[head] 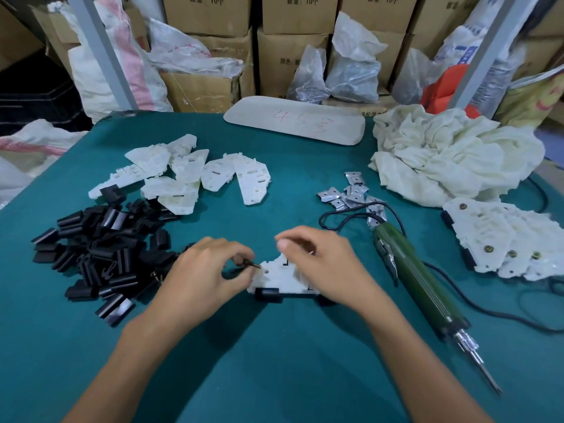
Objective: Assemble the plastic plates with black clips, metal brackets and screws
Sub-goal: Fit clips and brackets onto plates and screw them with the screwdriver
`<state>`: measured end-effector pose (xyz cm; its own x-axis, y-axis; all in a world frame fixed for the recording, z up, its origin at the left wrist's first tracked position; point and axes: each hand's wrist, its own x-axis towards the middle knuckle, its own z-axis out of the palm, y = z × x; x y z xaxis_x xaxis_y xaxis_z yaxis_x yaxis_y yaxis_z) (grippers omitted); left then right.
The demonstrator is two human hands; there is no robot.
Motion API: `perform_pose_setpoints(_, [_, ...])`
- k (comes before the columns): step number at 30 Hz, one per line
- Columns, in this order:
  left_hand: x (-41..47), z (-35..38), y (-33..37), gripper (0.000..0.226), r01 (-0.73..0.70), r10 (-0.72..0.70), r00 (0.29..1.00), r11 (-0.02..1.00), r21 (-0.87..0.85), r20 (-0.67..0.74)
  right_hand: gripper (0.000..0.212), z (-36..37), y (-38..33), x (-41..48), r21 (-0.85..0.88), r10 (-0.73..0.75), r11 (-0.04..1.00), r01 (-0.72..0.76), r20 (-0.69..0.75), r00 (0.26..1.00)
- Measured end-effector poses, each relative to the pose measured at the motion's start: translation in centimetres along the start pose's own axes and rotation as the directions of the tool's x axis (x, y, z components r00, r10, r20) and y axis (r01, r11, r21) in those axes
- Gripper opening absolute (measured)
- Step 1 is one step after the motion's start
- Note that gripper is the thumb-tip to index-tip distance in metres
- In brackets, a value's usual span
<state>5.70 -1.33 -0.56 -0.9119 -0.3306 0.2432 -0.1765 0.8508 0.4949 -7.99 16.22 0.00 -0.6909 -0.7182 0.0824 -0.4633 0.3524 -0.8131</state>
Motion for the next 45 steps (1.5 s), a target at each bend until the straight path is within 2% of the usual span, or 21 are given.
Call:
perform_pose_setpoints(2, [0.1, 0.2, 1.4, 0.013, -0.071, 0.070, 0.997, 0.997, -0.031, -0.015, 0.012, 1.0, -1.0, 0.1, 0.183, -0.009, 0.983, -0.024, 0.176, 0.984])
perform_pose_setpoints(5, [0.3, 0.4, 2.6, 0.019, -0.078, 0.075, 0.997, 0.991, -0.107, -0.031, 0.013, 0.3, -1.0, 0.3, 0.351, -0.005, 0.933, -0.086, 0.251, 0.968])
perform_pose_setpoints(8, [0.2, 0.8, 2.8, 0.027, -0.025, 0.032, 0.999, 0.967, -0.254, 0.025, 0.017, -0.9, 0.0, -0.1, 0.396, 0.043, 0.903, -0.165, 0.299, 0.953])
perform_pose_setpoints(11, [0.4, 1.4, 2.5, 0.023, 0.010, -0.007, 1.000, 0.944, -0.328, 0.008, 0.018, -2.1, 1.3, -0.5, 0.474, 0.145, 0.854, -0.216, 0.184, 0.972])
perform_pose_setpoints(13, [0.8, 1.8, 1.8, 0.019, 0.073, -0.087, 0.996, 0.877, -0.474, -0.006, 0.018, -3.3, 2.3, -0.9, 0.535, 0.184, 0.822, -0.197, 0.078, 0.980])
perform_pose_setpoints(15, [1.2, 2.0, 1.0, 0.023, 0.108, -0.121, 0.993, 0.836, -0.538, 0.012, 0.018, -4.3, 3.3, -1.3, 0.578, 0.204, 0.801, -0.154, -0.023, 0.979])
perform_pose_setpoints(19, [1.4, 2.9, 0.2, 0.020, 0.103, -0.082, 0.994, 0.922, -0.374, 0.071, 0.016, -4.3, 4.7, -1.9, 0.528, 0.203, 0.843, -0.104, -0.134, 0.970])
perform_pose_setpoints(23, [2.3, 2.6, -0.7, 0.020, 0.147, -0.142, 0.989, 0.978, -0.150, 0.044, 0.016, -3.6, 5.7, -2.1, 0.512, 0.222, 0.851, -0.117, -0.149, 0.964])
perform_pose_setpoints(26, [3.6, 2.4, -0.7, 0.021, 0.118, -0.104, 0.980, 0.990, -0.079, 0.167, 0.015, -3.8, 6.2, -2.1, 0.488, 0.205, 0.864, -0.127, -0.111, 0.972])
perform_pose_setpoints(30, [5.7, 3.5, 0.1, 0.026, 0.043, -0.026, 0.932, 0.998, -0.040, 0.361, 0.016, -4.3, 6.4, -2.6, 0.430, 0.178, 0.890, -0.150, -0.026, 0.984])
perform_pose_setpoints(32, [6.8, 3.9, 0.2, 0.024, 0.016, -0.021, 0.918, 1.000, 0.014, 0.395, 0.016, -4.1, 6.5, -2.8, 0.423, 0.171, 0.894, -0.148, -0.017, 0.985])
perform_pose_setpoints(35, [8.0, 4.2, -0.1, 0.016, 0.005, -0.032, 0.930, 0.997, 0.073, 0.365, 0.016, -3.8, 6.5, -2.7, 0.371, 0.158, 0.919, -0.133, -0.039, 0.987])
perform_pose_setpoints(40, [8.6, 3.9, -1.6, 0.004, 0.118, -0.138, 0.944, 0.989, 0.084, 0.298, 0.022, -3.5, 6.6, -2.7, 0.220, 0.091, 0.973, -0.076, -0.056, 0.994])
perform_pose_setpoints(45, [7.9, 3.1, -2.0, 0.006, 0.156, -0.186, 0.953, 0.978, 0.135, 0.241, 0.020, -3.2, 6.8, -2.8, 0.123, 0.078, 0.990, -0.070, -0.059, 0.995])
